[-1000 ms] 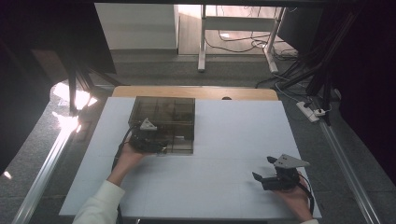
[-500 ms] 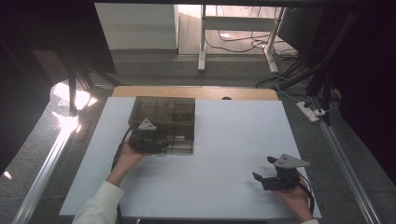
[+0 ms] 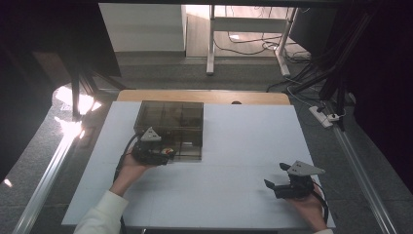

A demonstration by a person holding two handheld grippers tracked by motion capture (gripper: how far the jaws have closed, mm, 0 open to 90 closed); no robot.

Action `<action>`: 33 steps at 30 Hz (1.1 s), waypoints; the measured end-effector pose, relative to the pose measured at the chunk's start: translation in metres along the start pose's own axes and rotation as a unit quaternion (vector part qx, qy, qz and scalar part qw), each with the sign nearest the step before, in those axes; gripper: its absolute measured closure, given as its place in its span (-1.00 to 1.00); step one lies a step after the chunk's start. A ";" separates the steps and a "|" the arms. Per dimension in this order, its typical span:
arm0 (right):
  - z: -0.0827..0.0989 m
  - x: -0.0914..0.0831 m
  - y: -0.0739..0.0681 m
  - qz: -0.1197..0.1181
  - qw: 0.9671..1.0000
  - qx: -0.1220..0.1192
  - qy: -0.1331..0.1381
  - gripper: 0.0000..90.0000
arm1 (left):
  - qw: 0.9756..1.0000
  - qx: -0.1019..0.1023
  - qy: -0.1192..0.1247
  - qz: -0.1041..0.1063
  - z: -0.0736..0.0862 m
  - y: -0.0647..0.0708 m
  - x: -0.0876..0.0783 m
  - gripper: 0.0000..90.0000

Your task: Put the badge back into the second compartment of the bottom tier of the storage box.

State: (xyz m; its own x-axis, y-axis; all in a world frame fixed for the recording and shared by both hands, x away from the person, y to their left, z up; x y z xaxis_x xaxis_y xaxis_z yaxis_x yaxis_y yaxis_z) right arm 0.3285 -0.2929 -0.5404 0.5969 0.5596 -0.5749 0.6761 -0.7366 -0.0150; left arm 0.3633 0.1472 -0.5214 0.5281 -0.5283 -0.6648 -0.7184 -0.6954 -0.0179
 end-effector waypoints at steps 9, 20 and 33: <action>0.000 0.000 -0.001 0.002 1.000 -0.003 -0.001 -0.73 | 1.000 -0.004 0.017 0.001 0.009 0.007 -0.017 -0.37; 0.000 0.000 -0.001 -0.001 1.000 -0.002 0.000 -0.73 | 1.000 -0.003 0.030 -0.007 0.032 0.015 -0.025 -0.41; 0.001 0.000 0.000 -0.002 1.000 -0.001 -0.002 -0.73 | 1.000 -0.013 0.019 -0.014 0.064 0.017 -0.034 -0.44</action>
State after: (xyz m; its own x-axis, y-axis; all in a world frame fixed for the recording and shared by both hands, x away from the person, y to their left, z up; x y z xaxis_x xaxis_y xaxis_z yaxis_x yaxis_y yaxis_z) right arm 0.3283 -0.2931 -0.5414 0.5927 0.5614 -0.5775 0.6794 -0.7336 -0.0157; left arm 0.3041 0.1846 -0.5467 0.5645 -0.5265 -0.6357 -0.6917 -0.7220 -0.0161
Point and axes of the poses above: each handheld gripper's, and its own axes: x roughly forward along the jaws, z roughly out of its underside, y roughly to its right, the point moved 5 cm from there along x, roughly forward along the jaws, and after that the axes turned 6 degrees about x, right-handed, at the moved point
